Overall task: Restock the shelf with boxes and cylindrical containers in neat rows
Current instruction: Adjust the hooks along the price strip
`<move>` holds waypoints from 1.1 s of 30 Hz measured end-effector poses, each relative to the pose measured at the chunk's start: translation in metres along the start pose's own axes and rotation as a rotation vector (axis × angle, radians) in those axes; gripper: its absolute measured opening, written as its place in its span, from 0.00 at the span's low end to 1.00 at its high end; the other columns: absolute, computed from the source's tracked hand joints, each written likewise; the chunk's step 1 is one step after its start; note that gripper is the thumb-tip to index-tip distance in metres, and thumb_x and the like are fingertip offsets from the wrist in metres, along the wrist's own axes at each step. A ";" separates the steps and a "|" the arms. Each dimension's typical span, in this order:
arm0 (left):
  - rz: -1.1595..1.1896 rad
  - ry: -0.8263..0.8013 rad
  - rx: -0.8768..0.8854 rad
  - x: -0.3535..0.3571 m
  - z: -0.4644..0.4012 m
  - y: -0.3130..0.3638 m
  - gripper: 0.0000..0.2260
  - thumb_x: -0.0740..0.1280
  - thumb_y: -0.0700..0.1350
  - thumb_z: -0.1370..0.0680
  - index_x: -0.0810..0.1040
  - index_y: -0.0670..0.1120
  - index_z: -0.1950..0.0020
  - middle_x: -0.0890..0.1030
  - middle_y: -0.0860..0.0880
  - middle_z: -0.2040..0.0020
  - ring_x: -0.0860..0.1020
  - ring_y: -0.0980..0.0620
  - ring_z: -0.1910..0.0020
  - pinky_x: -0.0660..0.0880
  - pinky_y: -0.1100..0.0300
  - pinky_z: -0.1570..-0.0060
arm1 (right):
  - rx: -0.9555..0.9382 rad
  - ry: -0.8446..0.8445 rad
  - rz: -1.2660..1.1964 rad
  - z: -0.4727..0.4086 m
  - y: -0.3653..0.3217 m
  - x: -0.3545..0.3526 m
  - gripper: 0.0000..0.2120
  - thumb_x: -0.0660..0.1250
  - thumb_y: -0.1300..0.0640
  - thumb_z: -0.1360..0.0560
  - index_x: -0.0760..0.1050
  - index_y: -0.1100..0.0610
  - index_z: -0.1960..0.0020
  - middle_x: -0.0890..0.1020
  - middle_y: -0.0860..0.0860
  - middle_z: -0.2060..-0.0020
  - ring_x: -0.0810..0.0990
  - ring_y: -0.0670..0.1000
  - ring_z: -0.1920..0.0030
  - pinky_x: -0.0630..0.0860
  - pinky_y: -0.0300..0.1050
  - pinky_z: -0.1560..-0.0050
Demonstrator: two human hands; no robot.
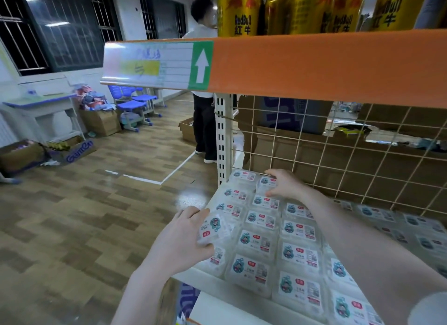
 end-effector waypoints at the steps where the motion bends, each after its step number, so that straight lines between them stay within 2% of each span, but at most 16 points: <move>1: 0.004 -0.001 0.003 0.001 -0.001 0.001 0.33 0.66 0.54 0.29 0.60 0.52 0.25 0.65 0.57 0.35 0.63 0.58 0.35 0.67 0.64 0.39 | -0.003 0.000 -0.001 0.000 0.000 0.000 0.38 0.75 0.58 0.34 0.63 0.54 0.28 0.71 0.53 0.34 0.72 0.53 0.37 0.72 0.52 0.38; 7: 0.020 0.023 -0.014 0.002 -0.004 0.005 0.32 0.65 0.53 0.29 0.61 0.52 0.26 0.66 0.58 0.35 0.64 0.57 0.36 0.68 0.65 0.42 | -0.036 0.005 0.017 0.001 0.000 0.001 0.36 0.74 0.58 0.32 0.62 0.54 0.28 0.71 0.53 0.35 0.73 0.52 0.40 0.73 0.45 0.42; 11: 0.035 0.036 -0.051 0.003 -0.005 0.009 0.31 0.65 0.53 0.28 0.61 0.53 0.26 0.67 0.58 0.37 0.66 0.57 0.39 0.68 0.66 0.48 | -0.054 0.045 0.009 0.010 0.000 -0.004 0.34 0.72 0.54 0.30 0.63 0.53 0.28 0.69 0.53 0.35 0.72 0.52 0.39 0.70 0.46 0.40; 16: 0.025 -0.001 -0.085 0.012 -0.009 0.018 0.31 0.65 0.53 0.28 0.61 0.51 0.26 0.67 0.56 0.35 0.66 0.56 0.37 0.70 0.64 0.47 | -0.050 0.123 -0.013 0.035 0.013 -0.020 0.29 0.68 0.52 0.26 0.63 0.52 0.28 0.67 0.51 0.31 0.69 0.52 0.34 0.67 0.49 0.37; 21: 0.003 -0.028 -0.121 0.024 -0.013 0.034 0.30 0.65 0.53 0.28 0.63 0.50 0.27 0.69 0.53 0.36 0.67 0.54 0.37 0.71 0.62 0.45 | 0.013 0.157 0.039 0.075 0.043 -0.038 0.27 0.65 0.50 0.24 0.62 0.50 0.28 0.66 0.49 0.30 0.68 0.50 0.33 0.68 0.47 0.39; 24: -0.027 -0.024 -0.174 0.031 -0.017 0.047 0.27 0.65 0.54 0.28 0.67 0.48 0.30 0.71 0.52 0.37 0.68 0.52 0.39 0.71 0.60 0.47 | 0.002 0.170 0.120 0.100 0.059 -0.047 0.27 0.64 0.49 0.24 0.61 0.52 0.27 0.67 0.51 0.31 0.69 0.50 0.34 0.66 0.43 0.38; 26: -0.032 -0.018 -0.226 0.036 -0.021 0.057 0.25 0.64 0.54 0.29 0.69 0.48 0.33 0.72 0.51 0.40 0.70 0.52 0.41 0.72 0.60 0.50 | 0.022 0.182 0.140 0.116 0.071 -0.054 0.27 0.64 0.49 0.24 0.62 0.53 0.27 0.68 0.51 0.31 0.68 0.50 0.33 0.65 0.44 0.36; 29: -0.071 -0.009 -0.282 0.041 -0.027 0.075 0.21 0.64 0.56 0.28 0.72 0.46 0.41 0.73 0.49 0.45 0.72 0.51 0.47 0.73 0.58 0.54 | 0.042 0.200 0.140 0.132 0.088 -0.063 0.26 0.64 0.49 0.24 0.63 0.53 0.28 0.70 0.51 0.32 0.70 0.50 0.35 0.67 0.43 0.39; 31: -0.104 -0.011 -0.318 0.046 -0.030 0.088 0.20 0.64 0.57 0.28 0.73 0.45 0.43 0.73 0.48 0.45 0.72 0.49 0.47 0.72 0.58 0.55 | 0.058 0.197 0.138 0.143 0.098 -0.069 0.25 0.64 0.50 0.23 0.64 0.53 0.29 0.70 0.51 0.33 0.71 0.50 0.36 0.66 0.41 0.42; 33: -0.157 -0.026 -0.362 0.050 -0.032 0.099 0.21 0.64 0.58 0.27 0.73 0.43 0.43 0.73 0.47 0.45 0.72 0.48 0.46 0.73 0.57 0.55 | 0.077 0.201 0.119 0.152 0.109 -0.072 0.25 0.64 0.49 0.24 0.65 0.52 0.29 0.70 0.50 0.33 0.70 0.50 0.35 0.66 0.43 0.40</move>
Point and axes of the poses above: each hand's wrist, its own z-axis away from the middle knuckle, its own x-axis out of the palm, y = z × x, the point moved 4 cm from there along -z, towards the middle knuckle
